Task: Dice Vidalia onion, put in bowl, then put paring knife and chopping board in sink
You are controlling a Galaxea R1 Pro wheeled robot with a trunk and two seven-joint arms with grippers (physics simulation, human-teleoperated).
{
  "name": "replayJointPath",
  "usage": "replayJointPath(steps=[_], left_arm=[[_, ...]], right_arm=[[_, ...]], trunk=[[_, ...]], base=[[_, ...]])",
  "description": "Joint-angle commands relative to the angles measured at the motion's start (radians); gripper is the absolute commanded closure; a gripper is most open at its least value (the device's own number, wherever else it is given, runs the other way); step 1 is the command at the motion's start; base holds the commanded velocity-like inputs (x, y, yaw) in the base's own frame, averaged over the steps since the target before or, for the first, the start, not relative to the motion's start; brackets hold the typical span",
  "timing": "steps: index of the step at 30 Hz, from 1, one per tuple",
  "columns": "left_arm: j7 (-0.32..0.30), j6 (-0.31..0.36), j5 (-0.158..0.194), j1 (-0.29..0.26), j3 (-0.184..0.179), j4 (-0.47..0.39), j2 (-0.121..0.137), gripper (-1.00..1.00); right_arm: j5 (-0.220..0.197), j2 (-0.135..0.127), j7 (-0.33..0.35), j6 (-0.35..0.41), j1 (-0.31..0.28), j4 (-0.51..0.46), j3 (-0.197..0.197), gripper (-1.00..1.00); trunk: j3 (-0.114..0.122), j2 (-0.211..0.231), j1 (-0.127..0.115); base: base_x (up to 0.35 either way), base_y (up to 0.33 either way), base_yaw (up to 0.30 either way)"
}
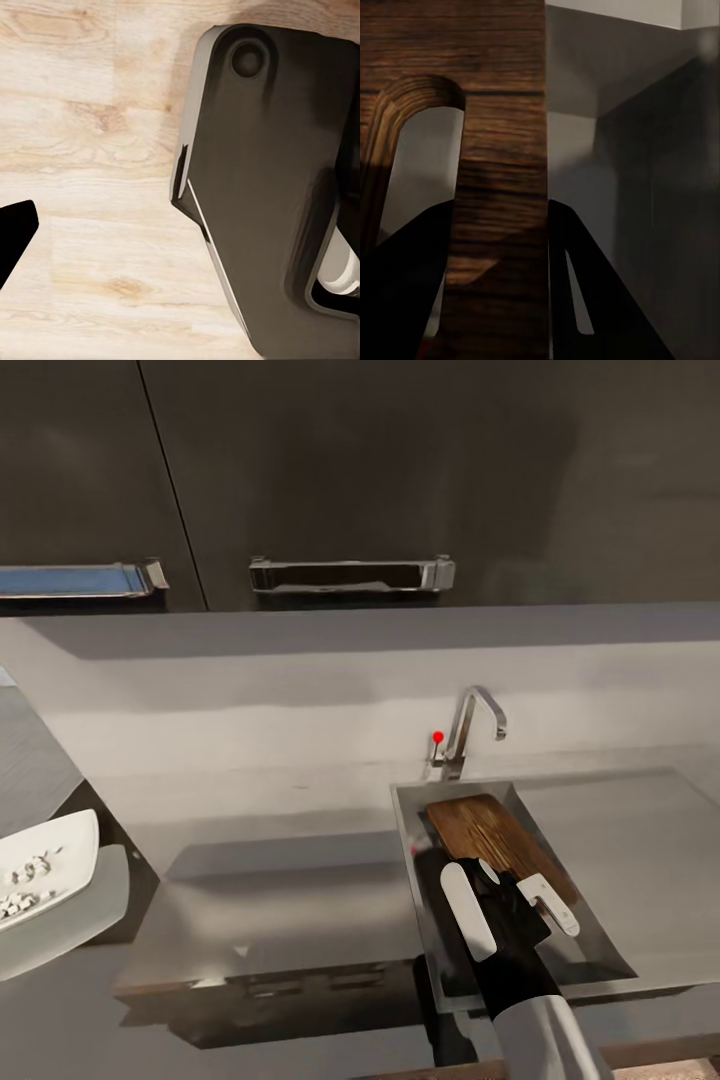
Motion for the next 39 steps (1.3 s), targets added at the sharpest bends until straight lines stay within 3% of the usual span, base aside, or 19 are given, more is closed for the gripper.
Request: replayJointPath(steps=[1, 39], left_arm=[[-0.005, 0.000, 0.010, 0.000, -0.001, -0.001, 0.000, -1.00], [-0.005, 0.000, 0.010, 0.000, -0.001, -0.003, 0.000, -1.00]], right_arm=[[-0.003, 0.000, -0.004, 0.004, -0.001, -0.001, 0.001, 1.00], [-0.003, 0.000, -0.004, 0.004, -0.001, 0.001, 0.001, 1.00]], trunk=[[-0.003, -0.002, 0.001], [-0.064, -0.002, 0.001]], base=[[0.000, 0.000, 0.000], [0.000, 0.000, 0.000]])
